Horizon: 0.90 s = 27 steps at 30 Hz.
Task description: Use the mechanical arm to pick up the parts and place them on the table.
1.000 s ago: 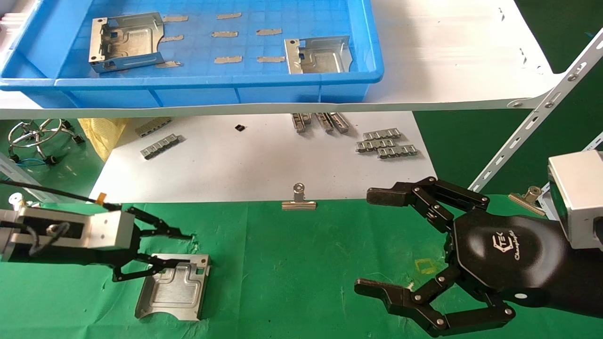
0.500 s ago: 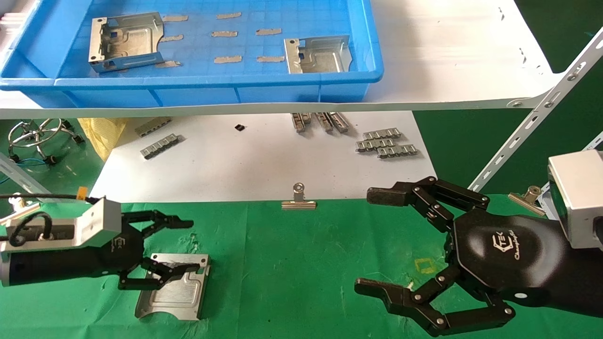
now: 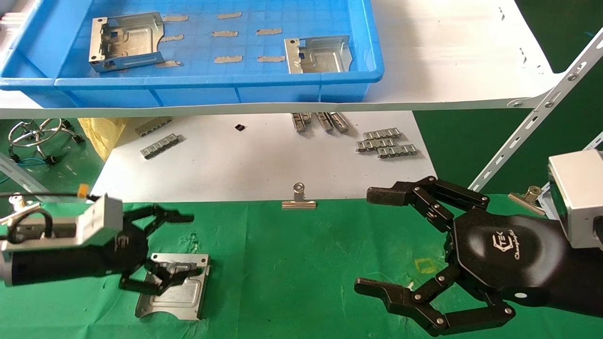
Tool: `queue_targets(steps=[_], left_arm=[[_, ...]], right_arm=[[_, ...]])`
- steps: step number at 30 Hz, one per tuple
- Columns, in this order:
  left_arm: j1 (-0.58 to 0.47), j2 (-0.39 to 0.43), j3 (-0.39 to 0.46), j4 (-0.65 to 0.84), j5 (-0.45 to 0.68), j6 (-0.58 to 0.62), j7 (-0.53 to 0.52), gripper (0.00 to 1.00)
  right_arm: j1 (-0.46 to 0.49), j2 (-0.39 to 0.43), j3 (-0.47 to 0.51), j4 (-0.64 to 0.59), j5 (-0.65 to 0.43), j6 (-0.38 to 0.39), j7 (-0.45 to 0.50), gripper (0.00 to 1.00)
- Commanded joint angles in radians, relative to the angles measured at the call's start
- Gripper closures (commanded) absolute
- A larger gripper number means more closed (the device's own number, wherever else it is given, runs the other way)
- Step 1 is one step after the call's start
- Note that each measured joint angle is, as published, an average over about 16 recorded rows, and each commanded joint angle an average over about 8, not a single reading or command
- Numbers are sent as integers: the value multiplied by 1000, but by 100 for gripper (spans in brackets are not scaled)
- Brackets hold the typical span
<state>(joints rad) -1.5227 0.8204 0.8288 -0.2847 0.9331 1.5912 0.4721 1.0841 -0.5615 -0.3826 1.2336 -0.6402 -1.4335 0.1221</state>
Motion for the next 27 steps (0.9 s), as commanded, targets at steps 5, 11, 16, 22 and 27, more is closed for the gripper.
queue_targets(steps=[5, 11, 16, 22, 27], left_arm=[[48, -22, -59, -107, -22, -10, -71, 0], [98, -46, -120, -218, -44, -21, -144, 0], [140, -65, -171, -312, -63, -30, -206, 0], [190, -89, -232, -423, -86, -40, -279, 0], [231, -108, -283, -516, -105, -49, -341, 0]], right_arm=[[0, 0, 0, 0, 0, 0, 0, 0], [0, 0, 0, 0, 0, 0, 0, 0], [0, 0, 0, 0, 0, 0, 0, 0], [0, 0, 0, 0, 0, 0, 0, 0], [0, 0, 0, 0, 0, 0, 0, 0]])
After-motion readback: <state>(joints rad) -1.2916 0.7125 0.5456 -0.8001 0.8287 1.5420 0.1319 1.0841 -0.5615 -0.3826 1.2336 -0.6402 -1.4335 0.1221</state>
